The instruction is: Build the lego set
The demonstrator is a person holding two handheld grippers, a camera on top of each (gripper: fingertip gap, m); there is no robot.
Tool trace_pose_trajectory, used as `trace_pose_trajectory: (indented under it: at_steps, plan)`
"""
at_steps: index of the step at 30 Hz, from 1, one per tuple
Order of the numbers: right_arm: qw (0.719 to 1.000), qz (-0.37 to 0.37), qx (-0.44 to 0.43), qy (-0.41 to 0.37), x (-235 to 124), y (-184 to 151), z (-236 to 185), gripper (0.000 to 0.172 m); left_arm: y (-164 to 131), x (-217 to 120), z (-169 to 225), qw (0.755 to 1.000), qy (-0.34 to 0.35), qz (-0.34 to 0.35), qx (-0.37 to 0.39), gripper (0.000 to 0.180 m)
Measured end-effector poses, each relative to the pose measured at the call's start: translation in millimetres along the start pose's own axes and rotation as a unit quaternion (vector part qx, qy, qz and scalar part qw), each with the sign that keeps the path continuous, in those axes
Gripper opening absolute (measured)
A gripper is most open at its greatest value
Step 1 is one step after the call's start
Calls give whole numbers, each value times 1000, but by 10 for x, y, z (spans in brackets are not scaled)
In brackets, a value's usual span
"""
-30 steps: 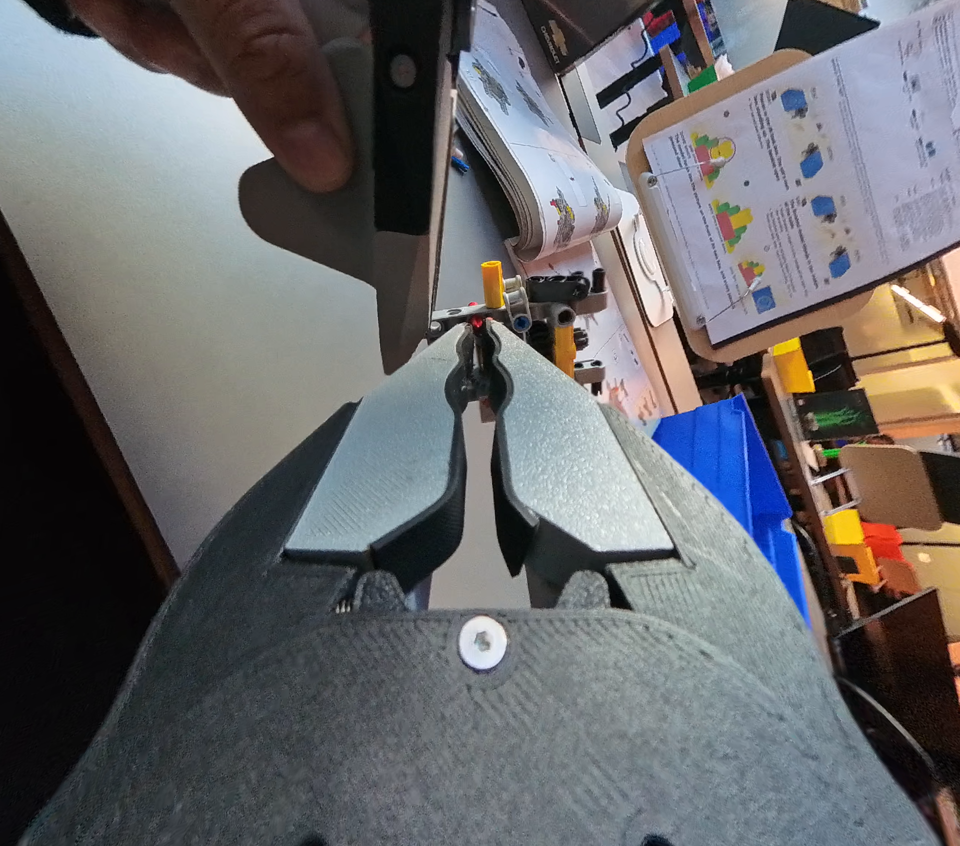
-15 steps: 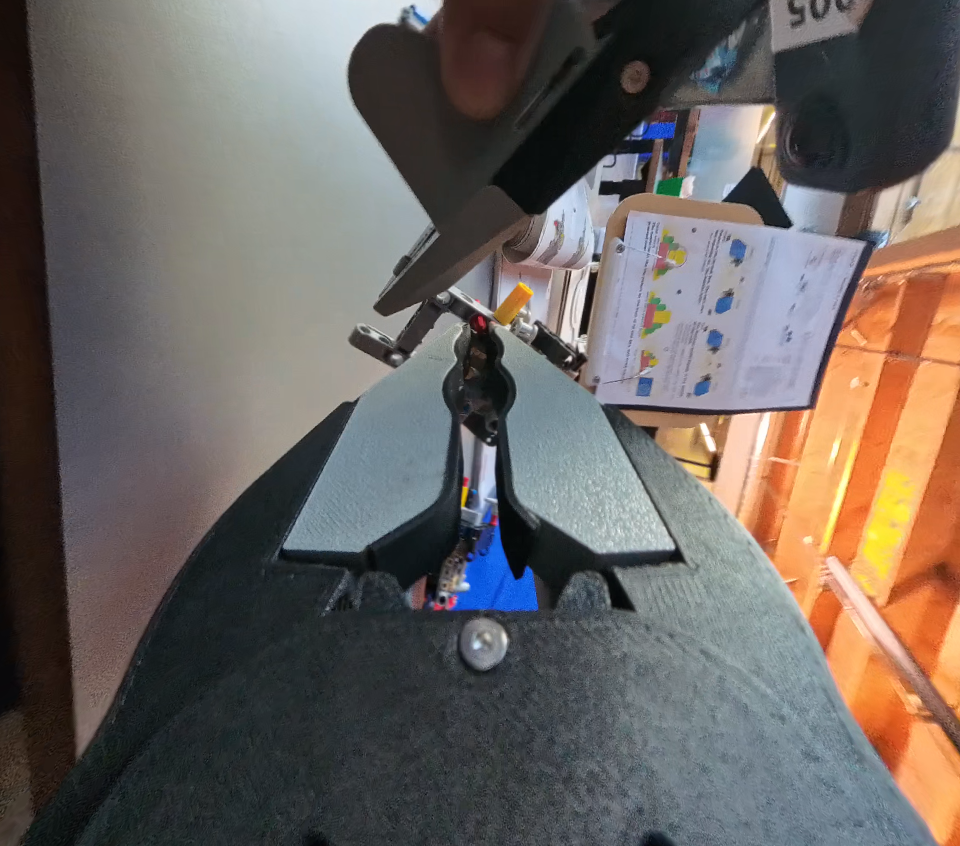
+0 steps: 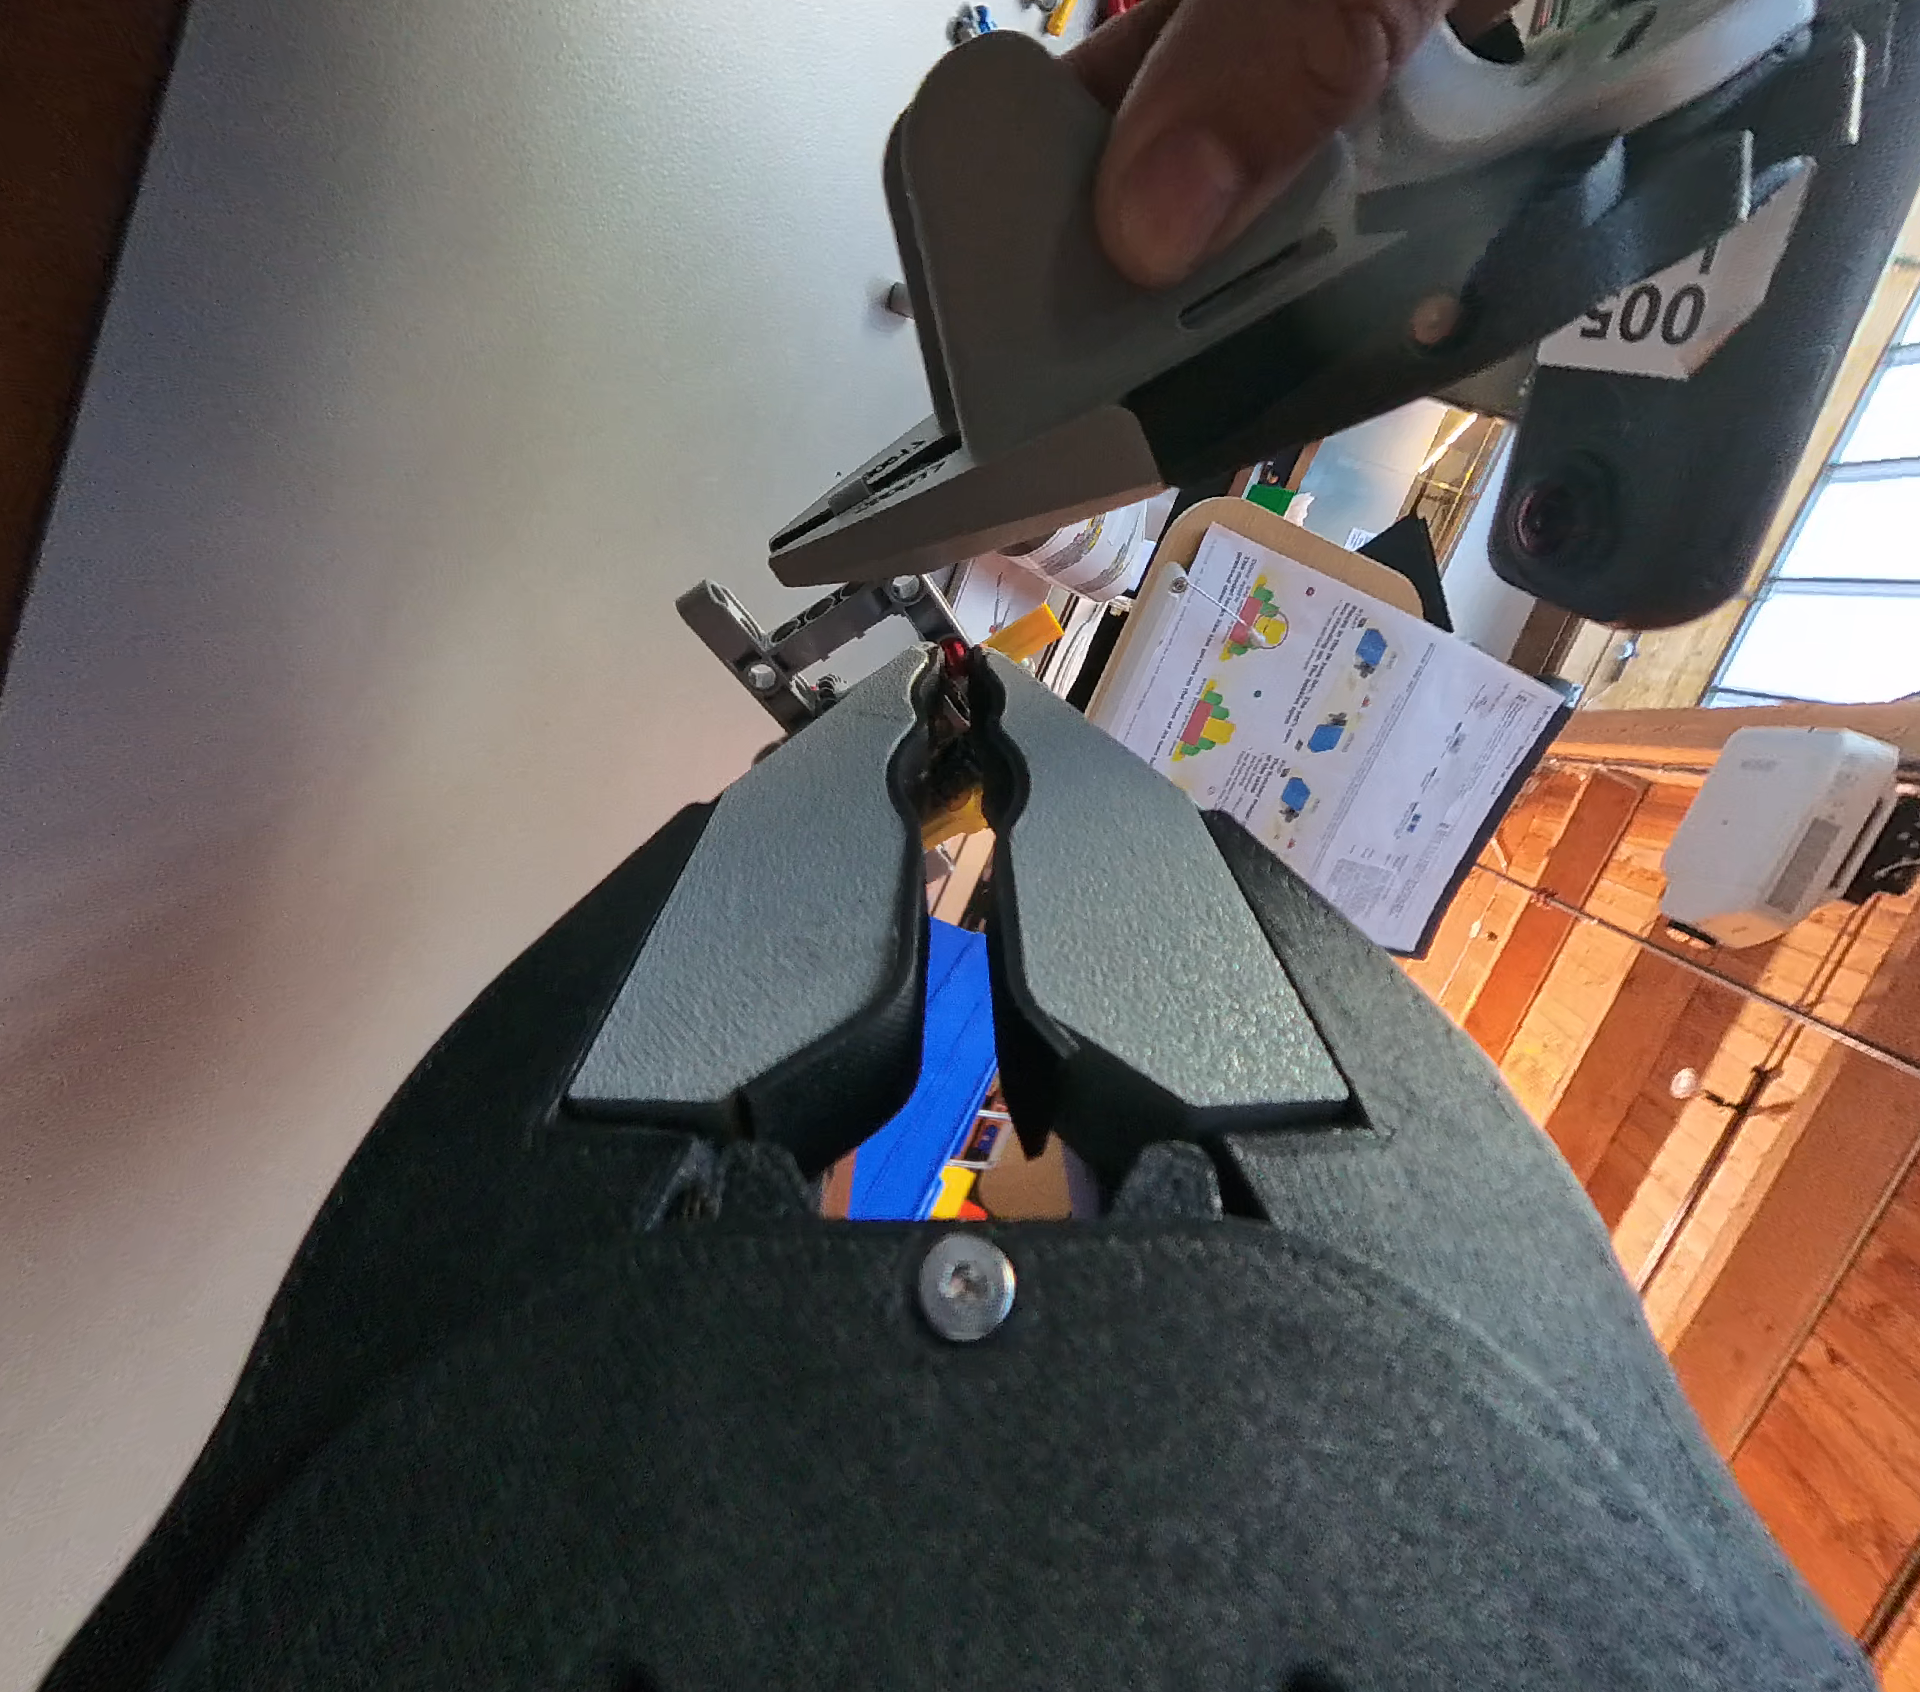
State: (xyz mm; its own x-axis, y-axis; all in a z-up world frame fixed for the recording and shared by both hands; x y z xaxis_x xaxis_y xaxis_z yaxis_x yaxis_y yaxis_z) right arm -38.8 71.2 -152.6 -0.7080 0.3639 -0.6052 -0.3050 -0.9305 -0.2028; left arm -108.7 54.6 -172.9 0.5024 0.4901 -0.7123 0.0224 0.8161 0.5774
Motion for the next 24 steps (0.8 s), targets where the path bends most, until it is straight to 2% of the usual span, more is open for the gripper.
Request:
trace_pose_trajectory:
  at_steps: [3,8,13,16,20,24]
  plan:
    - [1000,7,15,5,3,-17,-1,0,2,-5,2,1000,11,3,8,5]
    - [986,59,153,-10,-31,-71,100,1,60,-85,19,999,27,40,10,5]
    - [958,99,270,-3,-3,-84,145,1,70,-115,-7,997,50,48,17,5]
    - [931,124,343,-2,6,-97,181,1,82,-138,-22,997,51,60,11,5]
    - [882,164,441,-5,14,-121,229,1,106,-173,-33,995,53,80,4,5]
    - [840,189,507,-23,27,-131,263,1,132,-201,-46,993,57,100,-4,6]
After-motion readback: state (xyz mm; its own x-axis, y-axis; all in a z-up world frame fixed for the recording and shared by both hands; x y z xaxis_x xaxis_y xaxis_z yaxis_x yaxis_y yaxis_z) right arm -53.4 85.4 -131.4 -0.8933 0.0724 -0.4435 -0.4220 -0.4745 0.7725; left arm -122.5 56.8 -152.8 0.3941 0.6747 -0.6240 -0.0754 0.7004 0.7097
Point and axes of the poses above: each gripper's, where its closed fingertips meet, x out along the fingers, y out of its top, z = x × y across the jaws, the point moved 6 cm from there along -x, back along the fingers, and after that the axes turned 13 degrees about y, right-handed, at the moved point
